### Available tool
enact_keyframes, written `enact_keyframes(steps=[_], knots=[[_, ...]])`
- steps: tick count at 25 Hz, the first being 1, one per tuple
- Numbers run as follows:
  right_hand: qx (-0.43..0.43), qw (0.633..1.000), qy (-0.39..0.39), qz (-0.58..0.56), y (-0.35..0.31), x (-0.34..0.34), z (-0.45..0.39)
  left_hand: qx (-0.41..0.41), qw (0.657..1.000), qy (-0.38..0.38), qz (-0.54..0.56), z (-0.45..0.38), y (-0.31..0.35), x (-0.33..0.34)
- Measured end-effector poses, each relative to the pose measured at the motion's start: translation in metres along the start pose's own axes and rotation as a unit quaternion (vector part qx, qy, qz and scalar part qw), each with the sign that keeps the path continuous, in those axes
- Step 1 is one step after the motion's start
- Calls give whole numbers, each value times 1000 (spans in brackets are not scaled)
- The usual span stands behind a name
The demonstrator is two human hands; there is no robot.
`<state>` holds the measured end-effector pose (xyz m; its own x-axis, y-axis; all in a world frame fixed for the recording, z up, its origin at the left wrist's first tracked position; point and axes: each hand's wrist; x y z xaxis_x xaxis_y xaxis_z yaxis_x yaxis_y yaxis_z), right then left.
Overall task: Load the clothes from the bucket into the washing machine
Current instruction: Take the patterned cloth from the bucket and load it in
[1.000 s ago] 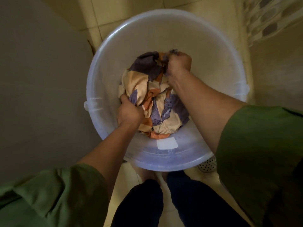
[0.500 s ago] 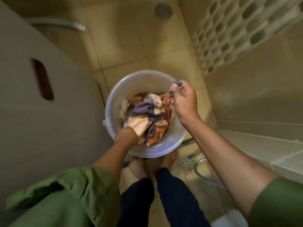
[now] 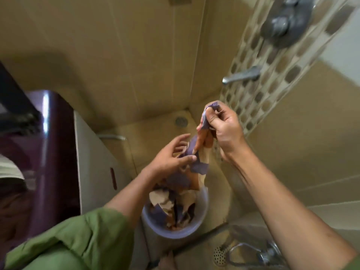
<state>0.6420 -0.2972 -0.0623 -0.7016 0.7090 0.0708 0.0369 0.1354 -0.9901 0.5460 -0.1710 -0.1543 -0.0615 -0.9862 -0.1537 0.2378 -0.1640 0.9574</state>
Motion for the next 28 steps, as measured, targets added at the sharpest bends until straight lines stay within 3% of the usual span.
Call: enact_keyframes(steps=[3, 6, 9, 11, 14, 17, 19, 22, 26, 28], knots=[[-42, 998, -11, 35, -64, -4, 16, 43, 995, 8, -95, 17, 69, 4], [-61, 991, 19, 120, -121, -12, 38, 45, 994, -21, -102, 47, 124, 4], [-32, 970, 40, 239, -161, -21, 66, 83, 991, 26, -100, 91, 175, -1], [37, 953, -35, 298, -183, -20, 90, 108, 985, 78, -108, 120, 213, -6], [156, 900, -195, 357, -210, -7, 116, 97, 971, 123, -179, 150, 260, -10], [156, 891, -221, 364, -248, 15, 130, 90, 958, 155, -222, 182, 291, -12], [112, 905, -172, 372, -278, 31, 128, 114, 950, 176, -233, 202, 318, -18], [-23, 916, -72, 394, -339, 59, 121, 188, 936, 212, -208, 232, 373, -34], [-227, 851, 65, 469, -446, 116, 109, 295, 923, 200, -143, 281, 452, -60], [-291, 819, 124, 479, -489, 147, 106, 281, 937, 147, -149, 299, 474, -66]])
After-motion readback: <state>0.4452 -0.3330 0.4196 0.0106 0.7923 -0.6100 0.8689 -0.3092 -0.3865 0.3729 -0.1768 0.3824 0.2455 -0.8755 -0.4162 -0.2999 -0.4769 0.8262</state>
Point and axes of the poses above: each hand's wrist, its own z-axis away from the middle knuckle, its own x-axis out of the palm, y = z × x, and after that the axes turned 12 degrees about -y, right-handed
